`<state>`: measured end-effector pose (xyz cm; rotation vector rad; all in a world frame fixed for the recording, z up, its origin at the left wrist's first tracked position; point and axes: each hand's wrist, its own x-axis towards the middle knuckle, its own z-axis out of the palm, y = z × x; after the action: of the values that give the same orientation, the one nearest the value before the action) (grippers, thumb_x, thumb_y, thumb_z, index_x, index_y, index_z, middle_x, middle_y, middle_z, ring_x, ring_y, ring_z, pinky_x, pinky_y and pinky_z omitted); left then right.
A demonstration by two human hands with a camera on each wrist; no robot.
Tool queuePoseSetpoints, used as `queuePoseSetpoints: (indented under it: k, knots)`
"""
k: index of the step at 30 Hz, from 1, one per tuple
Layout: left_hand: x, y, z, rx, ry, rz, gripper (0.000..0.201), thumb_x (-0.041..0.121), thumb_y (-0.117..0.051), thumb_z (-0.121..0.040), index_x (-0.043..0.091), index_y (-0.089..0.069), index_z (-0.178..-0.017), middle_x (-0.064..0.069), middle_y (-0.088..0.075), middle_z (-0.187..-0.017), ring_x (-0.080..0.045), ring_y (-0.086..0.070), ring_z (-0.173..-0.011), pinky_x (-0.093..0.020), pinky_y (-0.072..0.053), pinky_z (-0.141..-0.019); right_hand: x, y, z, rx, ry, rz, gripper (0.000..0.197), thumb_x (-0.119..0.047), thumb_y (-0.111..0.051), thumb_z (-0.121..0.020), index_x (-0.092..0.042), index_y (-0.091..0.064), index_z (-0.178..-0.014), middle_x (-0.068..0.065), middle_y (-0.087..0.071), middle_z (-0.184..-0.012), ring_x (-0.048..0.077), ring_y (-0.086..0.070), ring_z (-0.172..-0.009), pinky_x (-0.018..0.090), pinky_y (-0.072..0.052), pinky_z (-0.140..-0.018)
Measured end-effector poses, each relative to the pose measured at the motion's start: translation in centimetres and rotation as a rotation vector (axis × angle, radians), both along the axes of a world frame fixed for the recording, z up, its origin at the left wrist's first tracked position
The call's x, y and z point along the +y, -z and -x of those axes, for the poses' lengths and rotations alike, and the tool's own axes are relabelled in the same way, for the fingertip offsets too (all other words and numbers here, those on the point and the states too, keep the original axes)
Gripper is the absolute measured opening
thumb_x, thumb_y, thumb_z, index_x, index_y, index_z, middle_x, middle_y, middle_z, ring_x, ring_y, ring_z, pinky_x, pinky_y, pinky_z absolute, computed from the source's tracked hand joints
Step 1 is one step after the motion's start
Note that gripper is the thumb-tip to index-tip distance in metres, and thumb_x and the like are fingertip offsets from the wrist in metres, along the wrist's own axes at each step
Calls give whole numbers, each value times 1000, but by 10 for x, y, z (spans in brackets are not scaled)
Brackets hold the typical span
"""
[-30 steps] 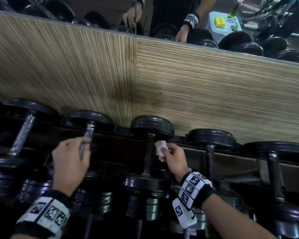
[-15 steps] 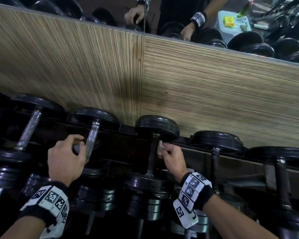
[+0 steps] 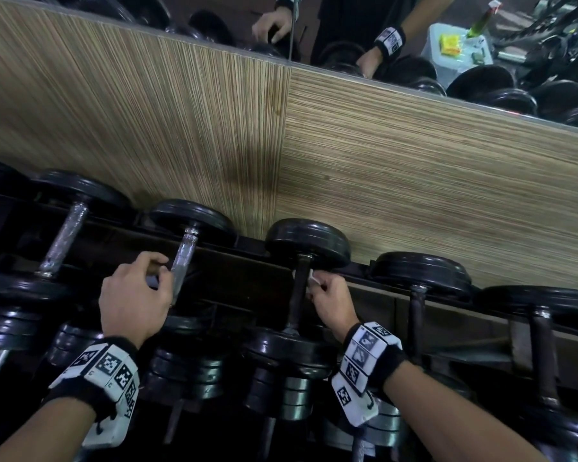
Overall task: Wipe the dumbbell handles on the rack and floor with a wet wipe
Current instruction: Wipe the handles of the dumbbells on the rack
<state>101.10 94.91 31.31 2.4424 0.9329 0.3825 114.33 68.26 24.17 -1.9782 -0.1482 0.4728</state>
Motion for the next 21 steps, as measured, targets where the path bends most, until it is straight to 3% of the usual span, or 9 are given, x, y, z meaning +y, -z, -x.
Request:
queuePoseSetpoints:
  k: [2, 6, 9, 11, 13, 16, 19, 21]
  knots:
    - [0, 1, 0, -7, -6, 10, 13, 17, -61, -91, 20, -66, -103, 15, -44, -67, -30, -54, -77, -50, -46, -83, 3, -1, -1, 31, 13, -43, 28, -11, -53, -103, -13, -74, -85, -2, -72, -81, 6, -63, -70, 21, -49, -68]
    - [3, 7, 1, 8, -40, 26, 13, 24, -59, -92, 27, -64, -103, 3, -58, -74, -27, -55, -78, -46, -47, -77, -15, -3, 19, -8, -53, -50, 40, -16, -51, -105, 0, -57, -69, -6, -56, -63, 6, -51, -61, 24, -42, -63]
    - [6, 13, 1, 24, -39, 33, 12, 27, -58, -92, 30, -62, -103, -1, -64, -82, -25, -56, -79, -39, -43, -72, -12, -4, 20, -18, -50, -37, 39, -10, -52, -104, -16, -62, -67, -12, -61, -63, 1, -54, -61, 21, -44, -63]
    - [6, 13, 1, 33, -35, 36, 12, 27, -58, -92, 30, -62, -103, -1, -64, -82, -23, -56, -78, -38, -42, -72, 0, -4, 10, -7, -9, -23, 32, -13, -52, -104, -24, -72, -81, -9, -72, -77, 2, -63, -69, 22, -50, -69]
    - [6, 12, 1, 37, -38, 39, 12, 27, -57, -93, 30, -62, -103, -1, -64, -82, -23, -55, -78, -38, -42, -72, 3, -3, 8, 4, 7, -11, 28, -15, -52, -104, -21, -75, -88, -9, -73, -81, 2, -65, -72, 21, -51, -71]
    - [5, 10, 1, 34, -60, 50, 13, 26, -58, -93, 28, -63, -104, -2, -62, -81, -22, -53, -77, -38, -40, -72, -14, -5, 20, -30, -74, 34, 34, -10, -52, -103, -9, -64, -72, -9, -61, -66, 3, -55, -63, 28, -46, -68]
    - [3, 9, 0, 47, -75, 49, 13, 26, -57, -92, 28, -64, -103, -3, -61, -80, -22, -52, -73, -37, -40, -71, -21, -11, 27, 37, -119, -4, 39, -2, -50, -102, -19, -66, -70, -15, -61, -63, -3, -55, -62, 19, -44, -66]
    - [2, 8, -1, 50, -80, 52, 13, 25, -58, -92, 28, -64, -103, -2, -61, -79, -22, -52, -71, -37, -40, -70, -11, -14, 21, 87, -96, -29, 33, -1, -48, -103, -13, -75, -88, -15, -66, -71, -7, -59, -62, 13, -44, -66]
